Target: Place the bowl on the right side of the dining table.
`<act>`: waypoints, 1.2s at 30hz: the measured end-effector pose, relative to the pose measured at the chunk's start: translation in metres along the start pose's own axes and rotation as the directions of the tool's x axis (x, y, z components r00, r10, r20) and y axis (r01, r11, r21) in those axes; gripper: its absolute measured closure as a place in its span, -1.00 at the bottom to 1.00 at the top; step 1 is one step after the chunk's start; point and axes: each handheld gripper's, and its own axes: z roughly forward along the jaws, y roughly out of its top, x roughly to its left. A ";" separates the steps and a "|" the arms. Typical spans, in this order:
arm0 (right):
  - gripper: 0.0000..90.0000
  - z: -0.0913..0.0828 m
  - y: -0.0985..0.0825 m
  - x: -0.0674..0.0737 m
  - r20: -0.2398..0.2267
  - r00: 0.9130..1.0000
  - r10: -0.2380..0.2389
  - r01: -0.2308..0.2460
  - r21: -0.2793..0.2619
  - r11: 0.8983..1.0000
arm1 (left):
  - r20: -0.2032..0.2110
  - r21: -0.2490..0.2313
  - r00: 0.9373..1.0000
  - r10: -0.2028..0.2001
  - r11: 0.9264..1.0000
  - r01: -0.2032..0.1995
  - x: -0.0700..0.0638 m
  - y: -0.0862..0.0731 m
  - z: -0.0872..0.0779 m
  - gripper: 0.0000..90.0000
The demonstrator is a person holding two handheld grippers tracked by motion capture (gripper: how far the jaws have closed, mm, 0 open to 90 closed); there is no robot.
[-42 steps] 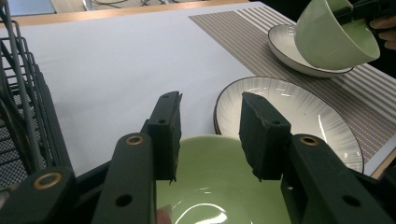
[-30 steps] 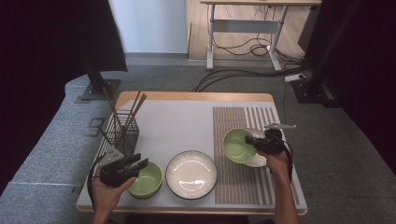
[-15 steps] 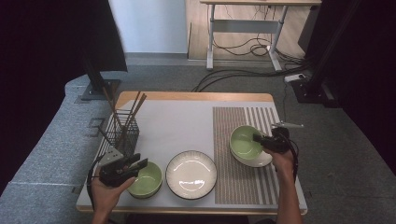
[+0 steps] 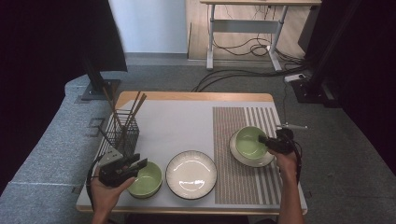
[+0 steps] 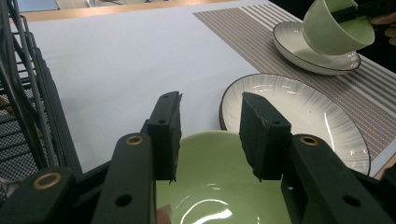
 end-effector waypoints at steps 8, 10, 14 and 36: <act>0.86 0.001 -0.003 -0.007 0.031 0.999 0.020 -0.020 0.012 1.000 | -0.003 -0.004 1.000 0.002 1.000 -0.002 0.001 0.000 -0.002 0.30; 0.86 0.001 -0.004 -0.009 0.037 0.999 0.022 -0.022 0.015 1.000 | -0.006 -0.007 1.000 0.001 1.000 -0.001 0.001 0.001 -0.003 0.30; 0.86 0.004 -0.005 -0.012 0.045 0.999 0.028 -0.029 0.021 0.999 | -0.004 -0.004 1.000 0.001 1.000 -0.001 0.001 0.001 -0.003 0.30; 0.86 0.011 -0.009 -0.020 0.068 0.996 0.059 -0.061 0.031 0.998 | 0.002 0.009 1.000 -0.006 1.000 0.006 0.002 -0.001 0.000 0.30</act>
